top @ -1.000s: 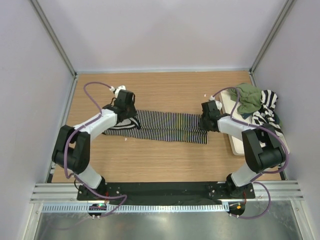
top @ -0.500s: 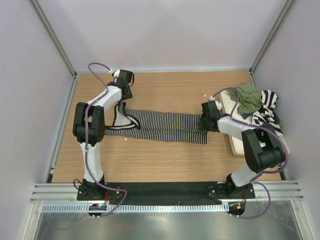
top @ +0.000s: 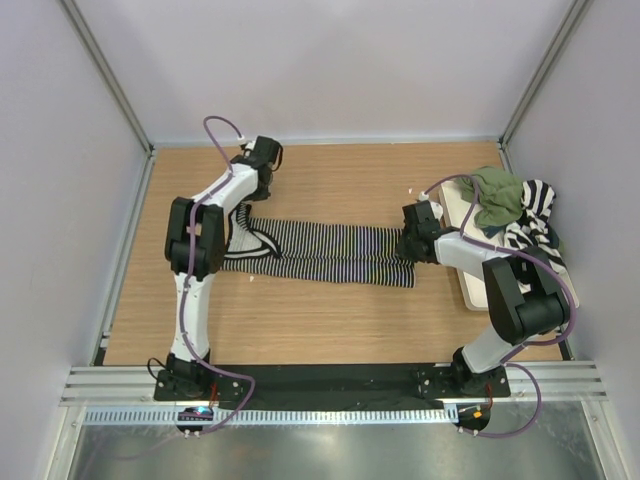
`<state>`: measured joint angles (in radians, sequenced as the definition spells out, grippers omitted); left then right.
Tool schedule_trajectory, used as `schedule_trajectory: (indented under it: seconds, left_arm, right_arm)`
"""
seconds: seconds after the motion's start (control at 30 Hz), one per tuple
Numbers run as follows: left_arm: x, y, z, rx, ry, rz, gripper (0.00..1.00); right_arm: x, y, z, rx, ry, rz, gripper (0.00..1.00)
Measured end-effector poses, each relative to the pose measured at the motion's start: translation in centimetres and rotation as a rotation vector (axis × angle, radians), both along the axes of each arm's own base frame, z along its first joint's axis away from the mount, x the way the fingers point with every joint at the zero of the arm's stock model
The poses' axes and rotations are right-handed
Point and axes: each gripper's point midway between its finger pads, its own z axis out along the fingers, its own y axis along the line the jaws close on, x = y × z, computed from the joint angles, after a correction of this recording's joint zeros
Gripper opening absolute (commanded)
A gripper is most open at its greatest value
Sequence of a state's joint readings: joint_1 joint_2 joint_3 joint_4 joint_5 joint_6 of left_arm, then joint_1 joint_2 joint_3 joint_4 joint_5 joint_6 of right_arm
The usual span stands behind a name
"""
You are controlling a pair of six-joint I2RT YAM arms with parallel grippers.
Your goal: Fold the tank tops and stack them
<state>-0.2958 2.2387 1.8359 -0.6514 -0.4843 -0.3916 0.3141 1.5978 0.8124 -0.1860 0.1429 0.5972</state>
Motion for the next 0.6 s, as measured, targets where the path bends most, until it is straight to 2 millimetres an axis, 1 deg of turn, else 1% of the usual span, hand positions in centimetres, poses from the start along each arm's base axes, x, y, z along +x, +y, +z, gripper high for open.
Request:
schedule_trajectory:
  seconds: [0.07, 0.17, 0.3, 0.47, 0.53, 0.57, 0.6]
  left_arm:
    - [-0.1, -0.1, -0.4, 0.020, 0.016, -0.006, 0.37]
    - [-0.8, -0.1, -1.2, 0.038, 0.054, -0.014, 0.38]
    - [-1.4, 0.2, -2.1, 0.058, 0.100, -0.017, 0.31]
    - [-1.4, 0.5, -2.7, 0.084, 0.132, -0.021, 0.30]
    - [-1.6, 0.7, -2.9, 0.098, 0.145, -0.016, 0.27]
    - [-1.7, 0.9, -2.9, 0.100, 0.149, -0.012, 0.19]
    - [-1.9, 1.0, -2.9, 0.101, 0.153, -0.006, 0.14]
  right_arm:
    - [0.0, 0.0, 0.0, 0.000, 0.000, 0.000, 0.01]
    - [0.0, 0.0, 0.0, 0.000, 0.000, 0.000, 0.01]
    - [0.0, 0.0, 0.0, 0.001, 0.000, 0.000, 0.01]
    - [0.0, 0.0, 0.0, 0.000, 0.000, 0.000, 0.01]
    - [0.0, 0.0, 0.0, 0.000, 0.000, 0.000, 0.01]
    - [0.0, 0.0, 0.0, 0.000, 0.000, 0.000, 0.01]
    - [0.0, 0.0, 0.0, 0.000, 0.000, 0.000, 0.01]
